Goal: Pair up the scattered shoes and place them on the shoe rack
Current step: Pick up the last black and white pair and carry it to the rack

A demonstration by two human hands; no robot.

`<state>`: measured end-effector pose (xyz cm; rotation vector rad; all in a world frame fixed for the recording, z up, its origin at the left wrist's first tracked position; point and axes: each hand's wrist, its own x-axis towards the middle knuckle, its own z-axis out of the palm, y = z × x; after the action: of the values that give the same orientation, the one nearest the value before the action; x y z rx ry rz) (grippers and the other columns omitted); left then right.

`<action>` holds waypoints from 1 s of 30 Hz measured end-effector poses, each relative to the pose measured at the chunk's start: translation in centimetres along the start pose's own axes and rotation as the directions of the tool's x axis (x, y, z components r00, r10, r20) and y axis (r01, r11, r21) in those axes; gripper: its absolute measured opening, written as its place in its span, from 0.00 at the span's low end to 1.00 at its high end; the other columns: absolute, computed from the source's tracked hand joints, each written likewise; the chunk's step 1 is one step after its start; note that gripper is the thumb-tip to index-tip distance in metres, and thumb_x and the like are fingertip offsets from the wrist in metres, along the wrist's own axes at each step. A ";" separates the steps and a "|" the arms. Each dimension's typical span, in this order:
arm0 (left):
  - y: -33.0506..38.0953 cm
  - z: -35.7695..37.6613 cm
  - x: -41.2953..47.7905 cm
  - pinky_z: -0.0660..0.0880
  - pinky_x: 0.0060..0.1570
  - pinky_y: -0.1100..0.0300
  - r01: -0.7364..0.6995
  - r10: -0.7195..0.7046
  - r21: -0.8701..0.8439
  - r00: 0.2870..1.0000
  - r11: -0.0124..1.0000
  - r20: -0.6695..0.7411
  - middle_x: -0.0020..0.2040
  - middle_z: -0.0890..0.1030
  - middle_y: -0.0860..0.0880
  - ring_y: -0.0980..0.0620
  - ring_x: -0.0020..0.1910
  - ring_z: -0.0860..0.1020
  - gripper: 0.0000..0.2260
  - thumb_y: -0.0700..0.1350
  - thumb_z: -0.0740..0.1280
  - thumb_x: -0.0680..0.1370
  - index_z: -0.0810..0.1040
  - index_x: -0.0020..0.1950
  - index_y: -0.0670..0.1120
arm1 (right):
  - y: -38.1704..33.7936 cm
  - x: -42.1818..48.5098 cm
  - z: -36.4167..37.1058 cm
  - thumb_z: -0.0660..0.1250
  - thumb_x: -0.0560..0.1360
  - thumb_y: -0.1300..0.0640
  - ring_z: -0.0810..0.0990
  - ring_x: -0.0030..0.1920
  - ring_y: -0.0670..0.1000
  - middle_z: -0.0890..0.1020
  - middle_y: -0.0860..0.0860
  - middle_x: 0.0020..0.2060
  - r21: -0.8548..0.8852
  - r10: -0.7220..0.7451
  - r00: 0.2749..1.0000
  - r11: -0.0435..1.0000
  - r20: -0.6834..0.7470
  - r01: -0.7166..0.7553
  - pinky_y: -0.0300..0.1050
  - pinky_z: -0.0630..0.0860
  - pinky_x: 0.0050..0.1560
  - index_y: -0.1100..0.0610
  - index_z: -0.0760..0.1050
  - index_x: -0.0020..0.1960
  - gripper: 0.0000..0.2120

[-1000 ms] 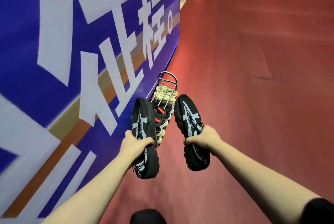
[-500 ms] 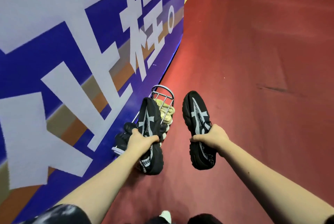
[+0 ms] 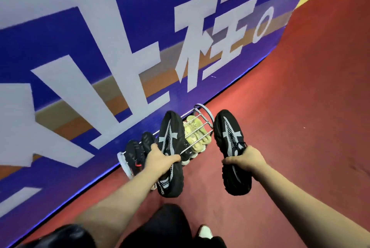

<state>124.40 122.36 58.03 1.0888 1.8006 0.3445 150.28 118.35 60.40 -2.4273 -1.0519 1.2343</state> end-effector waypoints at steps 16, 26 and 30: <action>-4.2 5.5 14.6 0.74 0.50 0.58 0.394 -0.412 -0.150 0.904 0.907 -0.117 0.45 0.78 0.52 0.50 0.47 0.77 0.30 0.51 0.77 0.60 0.65 0.55 0.46 | -4.9 21.0 8.9 0.81 0.57 0.54 0.83 0.38 0.52 0.83 0.51 0.34 -0.138 0.096 0.924 0.989 0.371 -0.048 0.45 0.80 0.44 0.54 0.79 0.36 0.13; -8.2 14.1 28.1 0.70 0.48 0.61 0.483 -0.550 -0.331 0.823 0.810 -0.145 0.50 0.78 0.51 0.51 0.48 0.75 0.30 0.49 0.77 0.63 0.66 0.58 0.44 | -3.6 37.3 20.1 0.80 0.44 0.44 0.84 0.42 0.52 0.86 0.48 0.39 -0.198 0.114 0.851 0.980 0.513 -0.011 0.51 0.80 0.54 0.53 0.81 0.42 0.28; -8.6 16.0 34.2 0.71 0.49 0.60 0.454 -0.523 -0.290 0.818 0.843 -0.239 0.50 0.77 0.50 0.47 0.51 0.77 0.32 0.51 0.77 0.63 0.66 0.59 0.43 | -5.1 42.9 22.8 0.78 0.45 0.38 0.83 0.47 0.50 0.85 0.49 0.46 -0.255 -0.022 0.910 0.957 0.414 0.140 0.45 0.79 0.52 0.54 0.79 0.51 0.39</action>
<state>128.77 141.26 24.49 0.3924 2.1854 0.4019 146.82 148.72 22.28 -2.3372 -1.5197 1.7163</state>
